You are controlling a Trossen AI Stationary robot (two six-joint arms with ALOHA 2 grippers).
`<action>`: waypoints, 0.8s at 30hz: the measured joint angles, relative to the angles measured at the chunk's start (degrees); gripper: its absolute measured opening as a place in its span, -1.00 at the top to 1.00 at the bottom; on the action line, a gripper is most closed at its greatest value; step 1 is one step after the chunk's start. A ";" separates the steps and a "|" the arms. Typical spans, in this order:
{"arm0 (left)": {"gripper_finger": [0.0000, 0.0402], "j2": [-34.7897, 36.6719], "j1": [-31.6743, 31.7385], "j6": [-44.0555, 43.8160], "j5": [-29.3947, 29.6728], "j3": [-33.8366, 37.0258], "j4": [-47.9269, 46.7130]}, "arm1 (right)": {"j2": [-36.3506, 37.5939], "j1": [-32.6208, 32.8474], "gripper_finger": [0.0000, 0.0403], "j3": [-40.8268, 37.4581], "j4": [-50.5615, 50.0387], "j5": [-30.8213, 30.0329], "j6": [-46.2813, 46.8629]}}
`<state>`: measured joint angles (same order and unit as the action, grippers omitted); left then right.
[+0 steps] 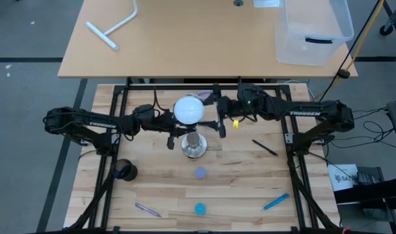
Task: Screw lightbulb
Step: Remove the lightbulb from the silver lamp socket
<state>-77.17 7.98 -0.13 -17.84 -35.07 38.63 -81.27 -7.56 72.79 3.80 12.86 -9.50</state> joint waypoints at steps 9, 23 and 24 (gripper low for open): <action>0.63 0.00 -0.08 -0.17 1.67 0.00 -0.04 | -0.49 4.84 -0.49 0.00 -0.71 -13.23 -1.68; 0.63 0.00 0.69 -0.98 3.25 0.00 -0.13 | -3.51 10.46 -0.49 0.02 6.55 -26.60 -0.89; 0.63 0.00 0.69 -1.09 3.34 0.00 -0.11 | -3.90 10.55 -0.49 0.04 8.11 -26.71 -0.81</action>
<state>-77.17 8.67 -1.21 -14.50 -35.07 38.52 -85.17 2.99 72.84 11.91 -13.85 -10.31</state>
